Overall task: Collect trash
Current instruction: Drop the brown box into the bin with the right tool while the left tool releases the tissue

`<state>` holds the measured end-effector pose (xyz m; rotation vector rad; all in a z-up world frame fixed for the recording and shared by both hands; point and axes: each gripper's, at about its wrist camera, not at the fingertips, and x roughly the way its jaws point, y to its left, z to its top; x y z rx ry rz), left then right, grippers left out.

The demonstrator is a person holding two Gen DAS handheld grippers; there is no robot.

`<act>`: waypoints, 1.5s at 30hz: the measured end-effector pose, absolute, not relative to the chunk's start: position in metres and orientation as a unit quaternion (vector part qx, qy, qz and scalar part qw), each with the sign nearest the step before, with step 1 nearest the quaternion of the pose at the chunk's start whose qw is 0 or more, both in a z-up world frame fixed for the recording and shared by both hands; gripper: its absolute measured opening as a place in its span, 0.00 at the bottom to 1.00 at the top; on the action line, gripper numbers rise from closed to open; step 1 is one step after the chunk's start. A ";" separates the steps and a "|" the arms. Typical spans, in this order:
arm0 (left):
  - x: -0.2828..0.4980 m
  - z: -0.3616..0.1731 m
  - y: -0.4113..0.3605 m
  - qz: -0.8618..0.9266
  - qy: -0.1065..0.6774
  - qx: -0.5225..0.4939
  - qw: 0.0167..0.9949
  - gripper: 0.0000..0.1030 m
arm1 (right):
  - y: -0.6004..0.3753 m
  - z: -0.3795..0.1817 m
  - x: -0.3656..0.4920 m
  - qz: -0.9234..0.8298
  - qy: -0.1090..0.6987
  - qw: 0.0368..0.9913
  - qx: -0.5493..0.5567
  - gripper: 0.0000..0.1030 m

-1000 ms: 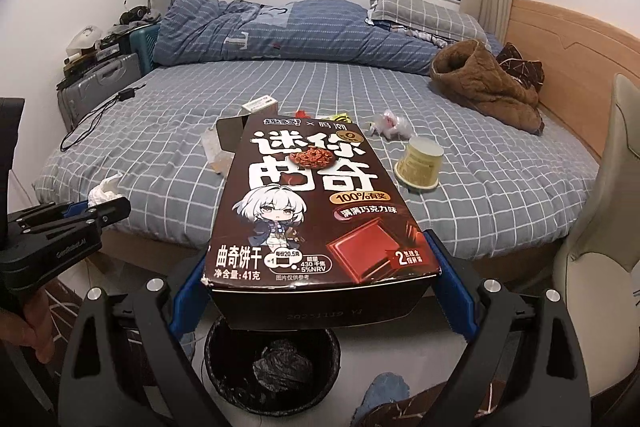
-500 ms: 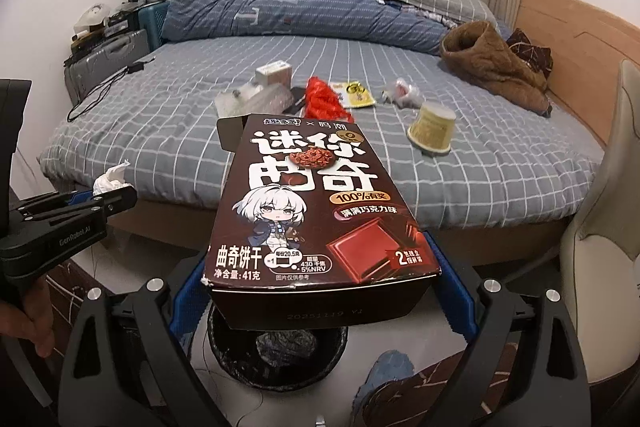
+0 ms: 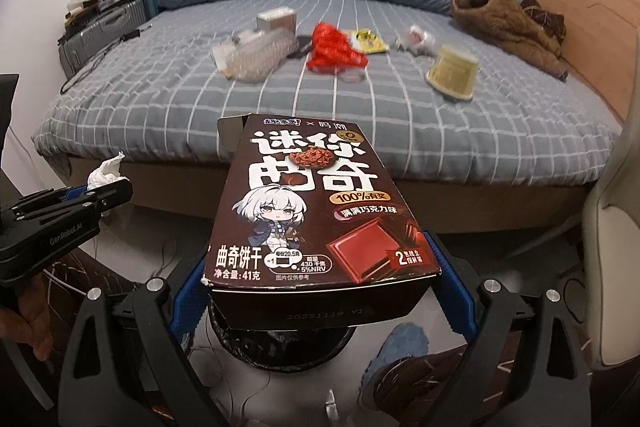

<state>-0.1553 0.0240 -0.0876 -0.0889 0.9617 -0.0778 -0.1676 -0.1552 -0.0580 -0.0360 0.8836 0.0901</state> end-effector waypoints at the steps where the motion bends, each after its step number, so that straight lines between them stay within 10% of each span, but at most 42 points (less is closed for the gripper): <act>1: -0.154 -0.092 0.025 -0.037 0.466 -0.044 0.883 0.26 | -0.153 -0.065 -0.165 0.045 0.433 0.900 -0.017 0.87; 45: -0.112 -0.220 0.043 -0.014 0.549 -0.031 0.835 0.25 | -0.106 -0.210 -0.098 0.085 0.569 0.818 -0.020 0.90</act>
